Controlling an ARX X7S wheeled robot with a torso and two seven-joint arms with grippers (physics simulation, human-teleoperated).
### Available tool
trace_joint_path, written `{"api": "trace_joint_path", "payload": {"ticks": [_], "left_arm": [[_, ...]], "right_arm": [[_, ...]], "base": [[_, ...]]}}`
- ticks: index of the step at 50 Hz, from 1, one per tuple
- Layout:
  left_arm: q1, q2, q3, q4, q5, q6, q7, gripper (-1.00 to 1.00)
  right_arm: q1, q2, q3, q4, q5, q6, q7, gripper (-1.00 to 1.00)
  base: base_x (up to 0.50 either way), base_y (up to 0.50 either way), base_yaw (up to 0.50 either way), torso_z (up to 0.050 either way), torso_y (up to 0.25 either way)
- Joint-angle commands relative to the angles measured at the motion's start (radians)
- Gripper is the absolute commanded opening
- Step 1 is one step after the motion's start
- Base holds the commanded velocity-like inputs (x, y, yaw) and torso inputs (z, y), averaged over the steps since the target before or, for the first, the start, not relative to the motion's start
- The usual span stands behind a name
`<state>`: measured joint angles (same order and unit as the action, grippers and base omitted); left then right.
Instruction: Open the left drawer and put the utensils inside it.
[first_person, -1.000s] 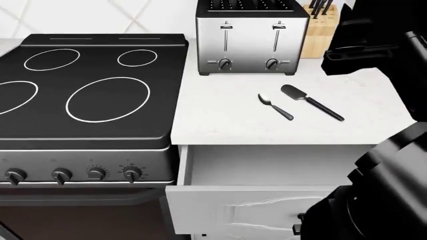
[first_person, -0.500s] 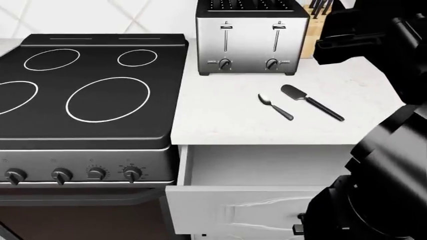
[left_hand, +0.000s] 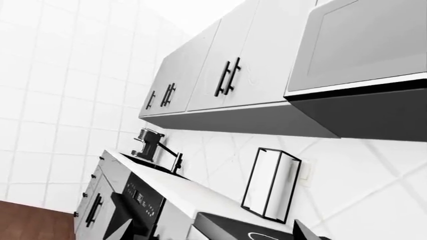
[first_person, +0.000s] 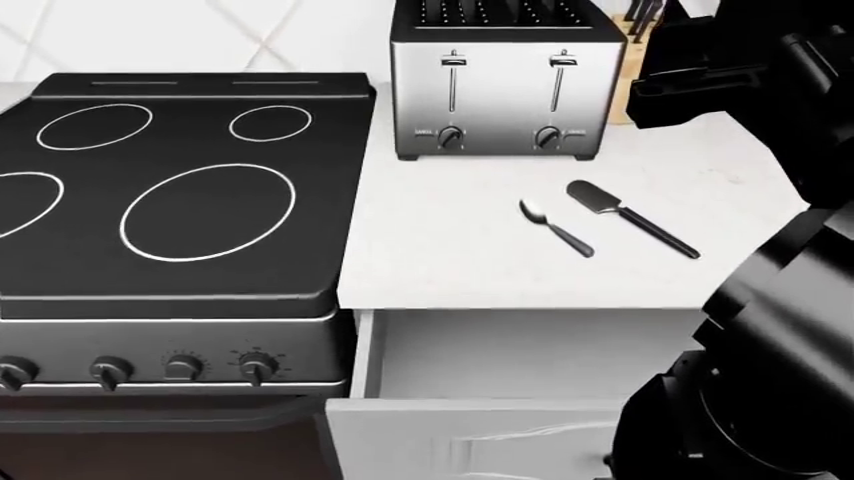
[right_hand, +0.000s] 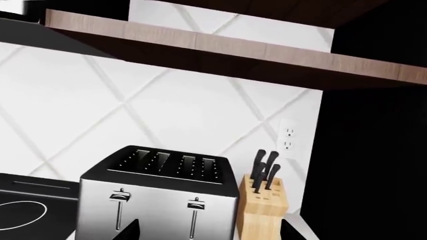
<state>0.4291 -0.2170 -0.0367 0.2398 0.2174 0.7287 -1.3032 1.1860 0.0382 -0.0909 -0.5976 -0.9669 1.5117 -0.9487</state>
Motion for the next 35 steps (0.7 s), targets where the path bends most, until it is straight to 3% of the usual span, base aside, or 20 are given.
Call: {"api": "trace_joint_path", "payload": {"ticks": [1,35], "left_arm": [[0.0,0.001,-0.001,0.0,0.002,-0.002,-0.001,1.0],[-0.004,0.0,-0.001,-0.003,-0.003,-0.013,-0.001,1.0]], "right_arm": [[-0.004,0.006,-0.001,-0.004,0.008,-0.001,0.004,1.0],[-0.028,0.008,0.015,0.011,0.045,-0.034,0.055,1.0]], "base": [[0.11,0.0,0.0,0.0,0.0],[0.1,0.0,0.0,0.0,0.0]]}}
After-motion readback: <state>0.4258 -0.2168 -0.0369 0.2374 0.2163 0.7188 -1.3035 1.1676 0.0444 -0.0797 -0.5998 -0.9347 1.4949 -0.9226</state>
